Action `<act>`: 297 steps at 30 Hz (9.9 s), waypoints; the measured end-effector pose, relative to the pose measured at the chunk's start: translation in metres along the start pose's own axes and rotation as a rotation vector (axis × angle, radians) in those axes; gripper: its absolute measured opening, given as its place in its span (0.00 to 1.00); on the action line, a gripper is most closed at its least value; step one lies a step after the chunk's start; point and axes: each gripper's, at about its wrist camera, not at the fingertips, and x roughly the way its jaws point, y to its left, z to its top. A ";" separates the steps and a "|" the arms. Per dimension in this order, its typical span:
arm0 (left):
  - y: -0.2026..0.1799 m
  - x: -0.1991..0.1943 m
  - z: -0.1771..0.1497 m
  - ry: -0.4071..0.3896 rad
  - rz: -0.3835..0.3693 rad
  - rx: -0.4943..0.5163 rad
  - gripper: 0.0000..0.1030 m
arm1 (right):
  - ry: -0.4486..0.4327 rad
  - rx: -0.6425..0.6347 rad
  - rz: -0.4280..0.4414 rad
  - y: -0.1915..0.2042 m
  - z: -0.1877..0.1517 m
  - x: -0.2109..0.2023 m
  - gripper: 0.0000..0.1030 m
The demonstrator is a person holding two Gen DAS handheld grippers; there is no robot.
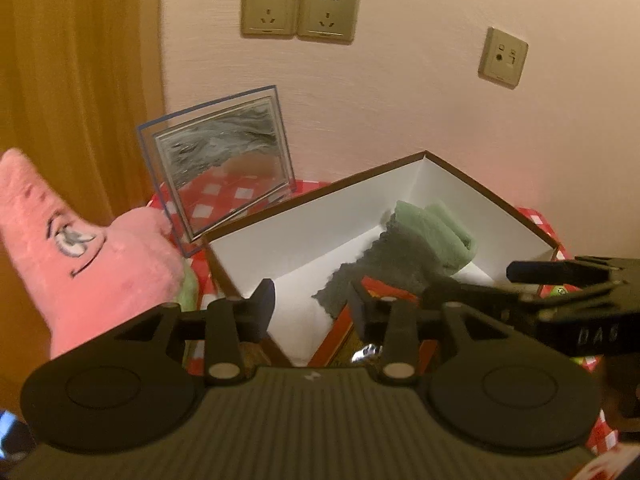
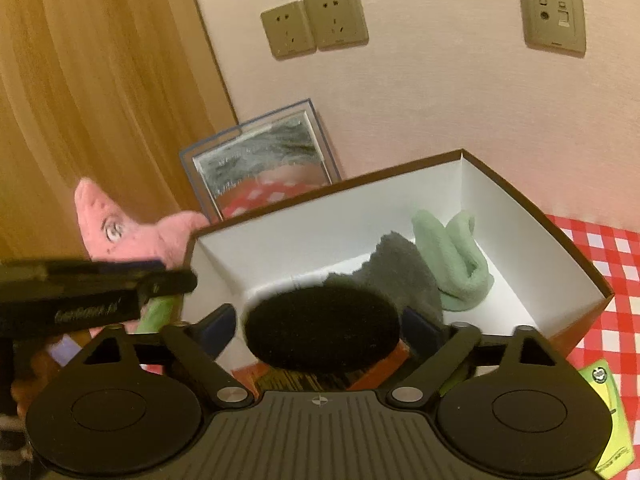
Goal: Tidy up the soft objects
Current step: 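Open both tools over the box to drop the pad and tissue, then withdraw both tools from the box toward the knitted sock, then close the left tool on the grey-blue knitted sock, then lift the knitted sock with the left tool, then carry the sock with the left tool while the right tool grasps the beige glove, then carry the sock and beige glove with both tools over the brown box, then open both tools to drop the sock and glove into the box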
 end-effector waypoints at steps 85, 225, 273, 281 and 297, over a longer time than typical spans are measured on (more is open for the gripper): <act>-0.206 -0.097 -0.260 0.273 0.098 -0.481 0.46 | 0.277 0.011 -0.041 -0.158 -0.219 -0.237 0.72; -0.213 -0.193 -0.264 0.113 0.604 -0.541 0.21 | 0.097 -0.652 0.336 -0.060 -0.147 -0.087 0.02; -0.224 -0.036 0.004 -0.069 0.576 -0.347 0.21 | 0.036 -0.420 0.504 -0.195 0.082 -0.054 0.02; -0.198 0.001 0.017 -0.018 0.591 -0.344 0.22 | 0.157 -0.444 0.443 -0.193 0.087 -0.001 0.03; -0.179 0.030 0.027 0.021 0.645 -0.320 0.51 | 0.174 -0.404 0.470 -0.212 0.083 -0.001 0.62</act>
